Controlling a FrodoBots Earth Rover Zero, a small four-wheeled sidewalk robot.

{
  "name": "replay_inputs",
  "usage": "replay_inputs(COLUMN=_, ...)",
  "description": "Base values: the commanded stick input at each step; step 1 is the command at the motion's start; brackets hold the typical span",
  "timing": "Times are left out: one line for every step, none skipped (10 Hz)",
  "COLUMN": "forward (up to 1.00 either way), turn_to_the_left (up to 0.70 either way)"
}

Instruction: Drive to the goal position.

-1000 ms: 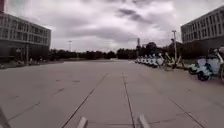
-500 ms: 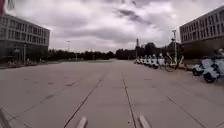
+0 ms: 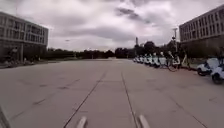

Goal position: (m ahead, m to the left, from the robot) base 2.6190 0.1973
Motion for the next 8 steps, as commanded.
replay_inputs(forward=0.7, turn_to_the_left=0.01)
replay_inputs(forward=0.7, turn_to_the_left=0.01)
replay_inputs(forward=0.7, turn_to_the_left=0.01)
replay_inputs(forward=0.7, turn_to_the_left=0.01)
replay_inputs(forward=0.7, turn_to_the_left=0.01)
replay_inputs(forward=0.7, turn_to_the_left=0.01)
replay_inputs(forward=0.7, turn_to_the_left=0.01)
replay_inputs(forward=0.7, turn_to_the_left=0.01)
